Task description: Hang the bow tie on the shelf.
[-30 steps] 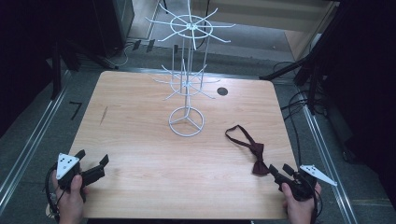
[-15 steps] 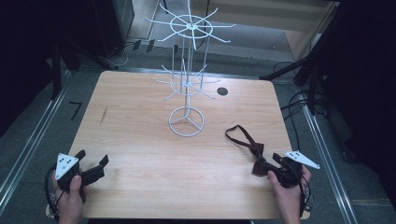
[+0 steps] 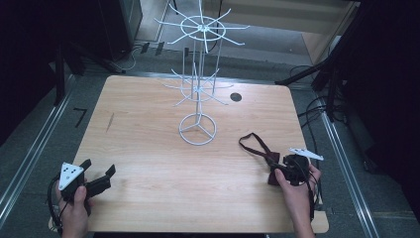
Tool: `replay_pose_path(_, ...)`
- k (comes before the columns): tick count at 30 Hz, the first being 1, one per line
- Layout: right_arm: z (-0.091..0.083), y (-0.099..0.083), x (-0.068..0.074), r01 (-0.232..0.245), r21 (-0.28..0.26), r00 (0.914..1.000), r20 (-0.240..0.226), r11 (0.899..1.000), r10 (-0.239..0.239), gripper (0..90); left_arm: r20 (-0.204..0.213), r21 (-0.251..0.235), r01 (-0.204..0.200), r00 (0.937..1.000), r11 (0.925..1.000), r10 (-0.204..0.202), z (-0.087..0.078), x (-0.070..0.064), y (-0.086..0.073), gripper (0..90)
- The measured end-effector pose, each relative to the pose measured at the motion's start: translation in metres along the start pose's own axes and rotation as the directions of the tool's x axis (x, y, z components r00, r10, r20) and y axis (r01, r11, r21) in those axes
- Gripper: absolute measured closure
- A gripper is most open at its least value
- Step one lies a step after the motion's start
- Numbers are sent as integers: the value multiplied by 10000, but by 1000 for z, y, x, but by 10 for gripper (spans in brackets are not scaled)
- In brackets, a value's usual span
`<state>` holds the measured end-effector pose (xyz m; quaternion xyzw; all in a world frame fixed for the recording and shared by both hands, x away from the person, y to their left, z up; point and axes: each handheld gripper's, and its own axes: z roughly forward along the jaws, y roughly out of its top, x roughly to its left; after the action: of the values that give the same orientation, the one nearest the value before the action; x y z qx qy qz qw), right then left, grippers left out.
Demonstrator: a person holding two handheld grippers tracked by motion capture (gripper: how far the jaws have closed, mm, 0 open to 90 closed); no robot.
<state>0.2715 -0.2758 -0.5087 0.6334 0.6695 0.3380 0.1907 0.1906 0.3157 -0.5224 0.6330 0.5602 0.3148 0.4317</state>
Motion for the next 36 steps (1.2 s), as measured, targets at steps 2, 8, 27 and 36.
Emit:
replay_pose_path(2,5,0,1,38,156,9999,135,9999,-40,386,-8,20,3,10000,10000,-3,0,0,0,133)
replay_pose_path(8,17,-2,0,6,618,9990,450,9981,-34,513,15,31,22,10000,10000,-22,1,0,0,133)
replay_pose_path(27,29,-13,3,448,195,9927,1110,9988,-467,736,102,12,-9,9999,10000,9,0,0,0,134)
replay_pose_path(36,23,-15,8,425,-383,9956,849,9984,-391,739,100,-3,-3,10000,10000,3,0,0,0,135)
